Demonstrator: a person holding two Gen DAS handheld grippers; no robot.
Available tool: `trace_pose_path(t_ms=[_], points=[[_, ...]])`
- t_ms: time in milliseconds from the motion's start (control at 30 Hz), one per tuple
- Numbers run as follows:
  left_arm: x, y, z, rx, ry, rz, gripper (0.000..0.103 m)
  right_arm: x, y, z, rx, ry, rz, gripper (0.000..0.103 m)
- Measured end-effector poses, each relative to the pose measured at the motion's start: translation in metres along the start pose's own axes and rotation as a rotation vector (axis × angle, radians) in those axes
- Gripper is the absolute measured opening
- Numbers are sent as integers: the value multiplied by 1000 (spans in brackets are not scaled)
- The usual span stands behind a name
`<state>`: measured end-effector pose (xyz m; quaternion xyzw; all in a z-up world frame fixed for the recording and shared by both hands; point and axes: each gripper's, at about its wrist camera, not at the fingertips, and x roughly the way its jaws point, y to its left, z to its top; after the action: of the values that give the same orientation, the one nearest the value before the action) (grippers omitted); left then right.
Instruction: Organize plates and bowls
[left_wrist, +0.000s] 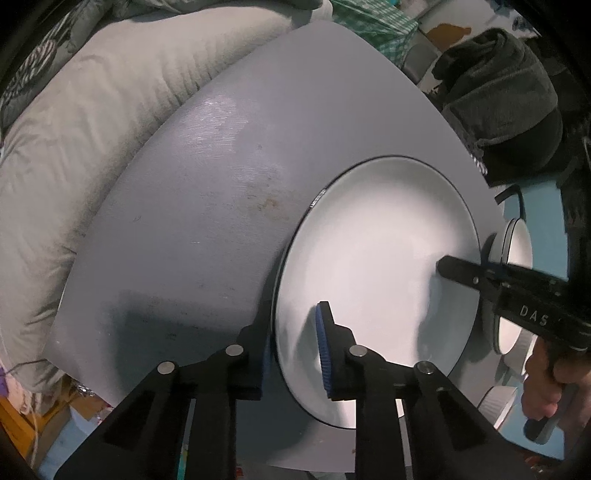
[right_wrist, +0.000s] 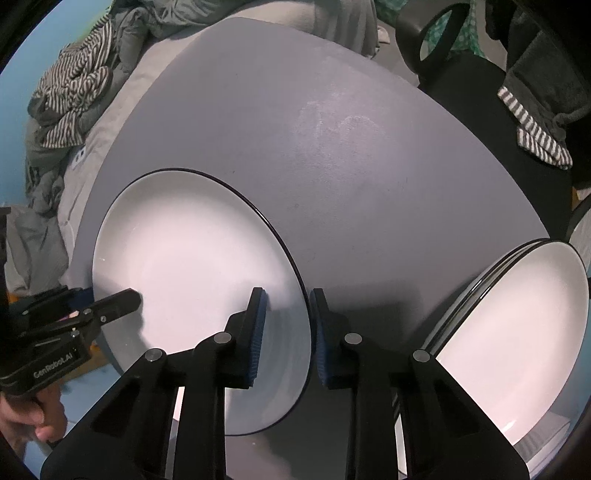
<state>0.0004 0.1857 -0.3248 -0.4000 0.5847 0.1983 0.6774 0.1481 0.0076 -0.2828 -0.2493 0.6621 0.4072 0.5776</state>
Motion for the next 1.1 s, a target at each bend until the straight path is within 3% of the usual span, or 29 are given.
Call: trace_pose_path(t_ms=[267,700,1100], points=[[-3,7,0,23,3,-2,19,1,1,-6,49,19,27,20],[1,-5,-22,109,53,20,20,0,-3,-45,126,14,82,16],[-10,-35,-36,147,56,20,20,-17,-16,-61,227,-15,89,15]])
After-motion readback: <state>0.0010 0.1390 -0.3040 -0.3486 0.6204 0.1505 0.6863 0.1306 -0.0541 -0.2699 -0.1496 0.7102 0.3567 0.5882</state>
